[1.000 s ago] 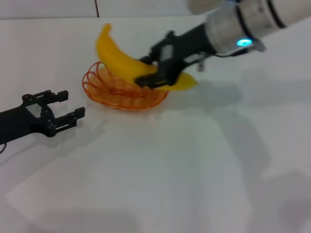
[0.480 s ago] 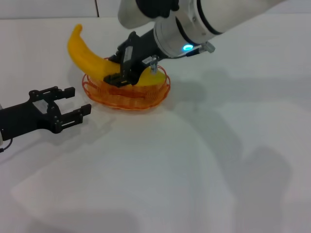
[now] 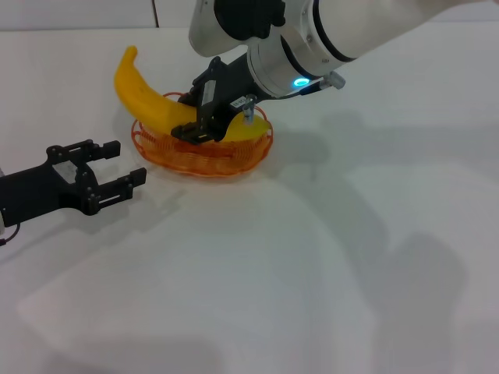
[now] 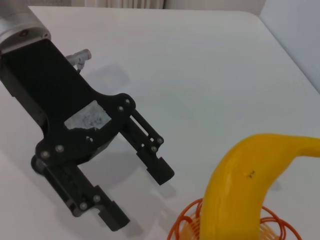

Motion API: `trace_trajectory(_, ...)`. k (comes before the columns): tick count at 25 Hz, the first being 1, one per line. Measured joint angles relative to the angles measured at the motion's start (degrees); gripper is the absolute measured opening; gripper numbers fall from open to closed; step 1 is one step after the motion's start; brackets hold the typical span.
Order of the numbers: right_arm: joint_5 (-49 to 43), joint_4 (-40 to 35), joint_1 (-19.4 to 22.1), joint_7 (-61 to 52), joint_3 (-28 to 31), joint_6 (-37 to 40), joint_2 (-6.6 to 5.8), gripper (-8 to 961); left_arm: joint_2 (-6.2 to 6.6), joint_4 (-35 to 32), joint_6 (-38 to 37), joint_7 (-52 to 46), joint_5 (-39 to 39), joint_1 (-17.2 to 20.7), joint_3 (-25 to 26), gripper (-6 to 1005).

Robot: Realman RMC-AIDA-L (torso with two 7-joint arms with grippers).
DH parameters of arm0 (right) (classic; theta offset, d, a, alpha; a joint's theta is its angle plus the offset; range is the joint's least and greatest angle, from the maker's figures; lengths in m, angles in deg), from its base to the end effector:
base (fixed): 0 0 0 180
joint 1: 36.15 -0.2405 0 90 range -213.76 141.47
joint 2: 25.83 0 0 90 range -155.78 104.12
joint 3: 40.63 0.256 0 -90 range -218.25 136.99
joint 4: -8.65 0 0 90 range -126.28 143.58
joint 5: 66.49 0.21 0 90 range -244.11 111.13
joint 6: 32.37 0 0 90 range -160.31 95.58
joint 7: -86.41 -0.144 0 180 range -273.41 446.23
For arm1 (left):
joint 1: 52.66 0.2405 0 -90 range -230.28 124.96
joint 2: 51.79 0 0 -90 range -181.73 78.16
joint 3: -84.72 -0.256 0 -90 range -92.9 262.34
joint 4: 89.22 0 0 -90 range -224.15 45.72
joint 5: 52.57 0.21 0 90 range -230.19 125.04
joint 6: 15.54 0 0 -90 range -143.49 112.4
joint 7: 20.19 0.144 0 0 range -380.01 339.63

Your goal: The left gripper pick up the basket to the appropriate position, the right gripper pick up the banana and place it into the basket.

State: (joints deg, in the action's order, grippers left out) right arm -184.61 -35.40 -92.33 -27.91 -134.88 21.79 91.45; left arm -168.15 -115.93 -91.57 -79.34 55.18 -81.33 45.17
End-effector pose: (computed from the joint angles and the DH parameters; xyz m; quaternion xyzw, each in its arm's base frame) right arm 0.0905 0.4171 -0.0934 -0.9885 0.0371 -0.0400 0.1410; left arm -0.3056 0.3363 -0.0050 -0.9314 -0.1655 -0.2039 0.2521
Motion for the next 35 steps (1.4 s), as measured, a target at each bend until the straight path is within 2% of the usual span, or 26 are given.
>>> trace_trajectory(10, 0.1, -0.8, 0.7, 0.5, 0.8, 0.8, -0.25, 613, 0.0, 0.0, -0.1, 0.0, 0.0, 0.5, 0.0, 668)
trace_trajectory(12, 0.4, -1.9, 1.6, 1.3, 2.3, 2.5, -0.37, 675, 0.0, 0.0, -0.1, 0.0, 0.0, 0.7, 0.0, 668)
trace_trajectory(14, 0.9, -6.5, 5.7, 5.8, 8.9, 8.7, -0.4, 737, 0.0, 0.0, -0.1, 0.0, 0.0, 0.7, 0.0, 668)
trace_trajectory(15, 0.9, -6.5, 5.7, 5.8, 8.9, 8.7, -0.4, 768, 0.0, 0.0, -0.1, 0.0, 0.0, 0.7, 0.0, 668)
trace_trajectory(16, 1.7, -7.8, 7.2, 8.0, 11.6, 11.2, -0.39, 799, 0.0, 0.0, -0.1, 0.0, 0.0, 0.7, 0.0, 668)
trace_trajectory(21, 5.0, -9.0, 12.6, 16.6, 22.8, 19.4, -0.56, 795, 0.0, 0.0, -0.1, 0.0, -0.1, 0.8, 0.0, 668)
trace_trajectory(24, 5.1, -8.5, 15.0, 20.2, 27.4, 22.4, -0.6, 793, 0.0, 0.0, -0.1, 0.0, -0.3, 0.8, 0.0, 668)
trace_trajectory(28, 5.4, -4.8, 16.8, 25.3, 32.5, 24.9, -0.62, 792, 0.0, 0.0, -0.1, 0.5, -0.4, 1.1, 0.0, 668)
trace_trajectory(32, 5.6, 1.2, 17.2, 31.9, 39.8, 28.5, -1.05, 791, 0.0, 0.0, -0.1, 0.6, -0.4, 1.2, 0.1, 668)
trace_trajectory(35, 5.4, 5.2, 17.5, 34.9, 43.1, 29.4, -1.49, 791, 0.0, 0.0, -0.1, 0.7, -0.5, 1.2, 0.1, 668)
